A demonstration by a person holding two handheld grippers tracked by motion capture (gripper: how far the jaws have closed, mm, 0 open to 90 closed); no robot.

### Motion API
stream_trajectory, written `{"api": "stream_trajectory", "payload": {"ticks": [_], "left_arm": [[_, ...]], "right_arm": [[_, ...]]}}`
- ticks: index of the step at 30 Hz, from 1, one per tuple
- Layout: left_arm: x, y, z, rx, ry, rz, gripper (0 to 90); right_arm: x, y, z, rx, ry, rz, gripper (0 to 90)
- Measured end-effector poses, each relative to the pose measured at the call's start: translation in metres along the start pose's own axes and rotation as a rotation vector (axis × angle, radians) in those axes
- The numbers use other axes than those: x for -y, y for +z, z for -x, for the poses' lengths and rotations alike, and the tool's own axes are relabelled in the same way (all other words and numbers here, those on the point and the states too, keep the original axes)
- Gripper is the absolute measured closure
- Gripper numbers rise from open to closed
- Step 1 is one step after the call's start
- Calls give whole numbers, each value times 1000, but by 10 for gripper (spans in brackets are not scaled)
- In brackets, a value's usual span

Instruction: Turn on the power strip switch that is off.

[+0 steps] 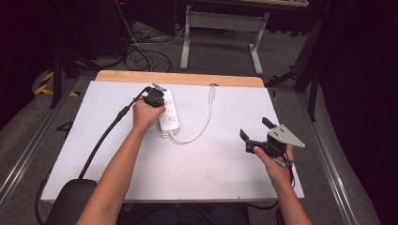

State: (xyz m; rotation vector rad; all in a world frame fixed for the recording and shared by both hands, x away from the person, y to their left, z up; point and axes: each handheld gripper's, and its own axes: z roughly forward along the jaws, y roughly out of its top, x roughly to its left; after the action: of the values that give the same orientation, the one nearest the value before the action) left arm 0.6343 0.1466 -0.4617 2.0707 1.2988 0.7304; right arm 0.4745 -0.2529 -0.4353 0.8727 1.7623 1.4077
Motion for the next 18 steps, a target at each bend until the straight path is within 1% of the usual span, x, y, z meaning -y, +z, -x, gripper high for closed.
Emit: {"api": "stream_trajectory", "payload": {"ticks": [2,3,8,11,12,14,18], "left_arm": [[0,0,-2,12,-13,-4,900],[-1,0,-2,14,-12,-4,900],[-2,0,-2,13,-18,-12,900],[-5,0,-4,23,-5,-26,900],[-4,0,-4,25,-4,-24,900],[-3,0,-5,33,-13,-18,900],[-5,-1,-5,36,-27,-22,900]], "right_arm": [[0,1,-1,-2,1,-1,50],[0,1,-1,-3,-3,-1,50],[1,3,0,-2,-3,-8,49],[1,3,0,0,-5,-10,49],[1,3,0,0,-5,-10,49],[1,3,0,-1,-3,-8,49],[1,3,1,2,2,-4,49]]}}
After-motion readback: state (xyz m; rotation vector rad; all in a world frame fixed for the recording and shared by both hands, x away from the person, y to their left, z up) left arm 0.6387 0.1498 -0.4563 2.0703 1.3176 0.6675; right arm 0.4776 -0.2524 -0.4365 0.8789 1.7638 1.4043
